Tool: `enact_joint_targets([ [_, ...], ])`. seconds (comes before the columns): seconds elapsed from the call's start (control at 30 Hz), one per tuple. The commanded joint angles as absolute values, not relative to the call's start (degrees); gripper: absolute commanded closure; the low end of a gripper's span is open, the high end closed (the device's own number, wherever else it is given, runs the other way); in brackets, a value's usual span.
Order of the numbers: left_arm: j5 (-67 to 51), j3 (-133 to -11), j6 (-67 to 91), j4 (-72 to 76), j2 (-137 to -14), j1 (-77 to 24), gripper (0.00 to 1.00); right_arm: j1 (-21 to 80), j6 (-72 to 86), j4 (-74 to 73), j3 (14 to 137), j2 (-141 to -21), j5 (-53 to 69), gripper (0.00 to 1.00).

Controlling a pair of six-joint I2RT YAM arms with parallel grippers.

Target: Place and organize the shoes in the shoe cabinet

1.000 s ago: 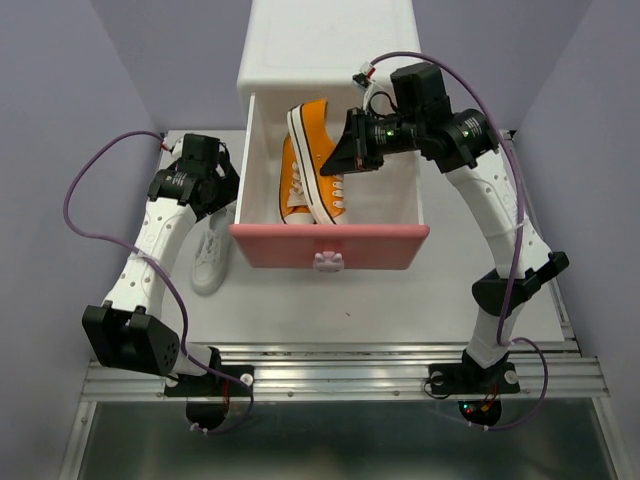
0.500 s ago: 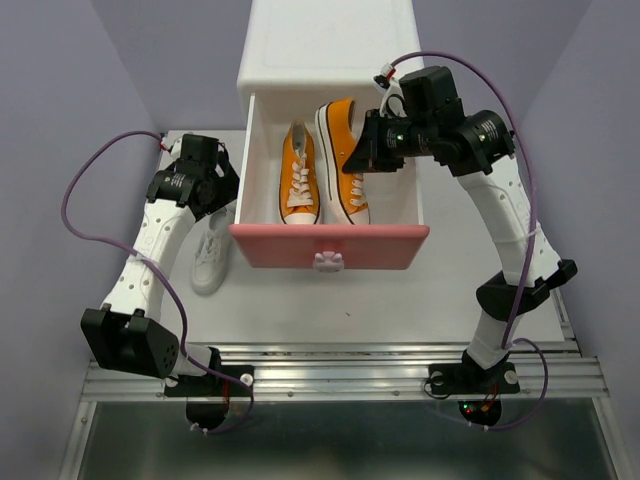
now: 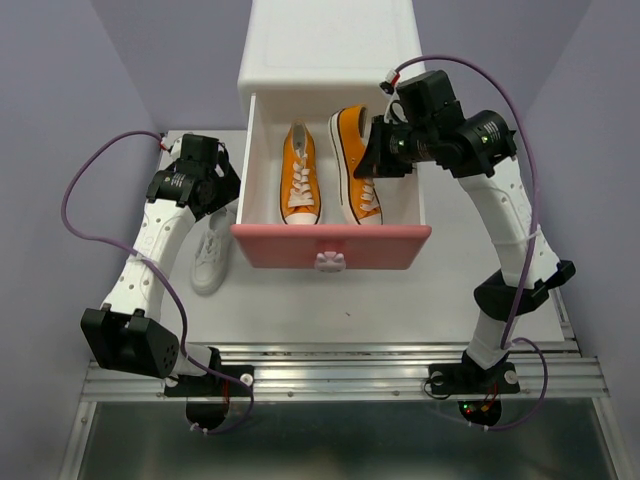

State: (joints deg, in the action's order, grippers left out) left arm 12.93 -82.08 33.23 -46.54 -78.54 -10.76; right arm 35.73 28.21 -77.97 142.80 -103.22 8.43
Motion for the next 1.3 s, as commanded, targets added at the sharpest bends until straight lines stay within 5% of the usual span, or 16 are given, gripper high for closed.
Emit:
enact_joint_targets([
  [0.0,14.24,-82.44,32.08,-46.58,-78.31,-10.46,0.01,36.91,27.95,-76.29,145.8,-102.83,4.32,0.99],
  [0.67,15.29,-80.95,32.43,-47.46,-77.34,-10.37,0.01,47.11,38.31,-75.23,147.48,-106.17,-21.7,0.99],
  [1.27,15.64,-78.31,30.68,-47.55,-76.11,-10.46,0.01,49.39,50.1,-76.47,148.45,-110.22,-24.08,0.99],
])
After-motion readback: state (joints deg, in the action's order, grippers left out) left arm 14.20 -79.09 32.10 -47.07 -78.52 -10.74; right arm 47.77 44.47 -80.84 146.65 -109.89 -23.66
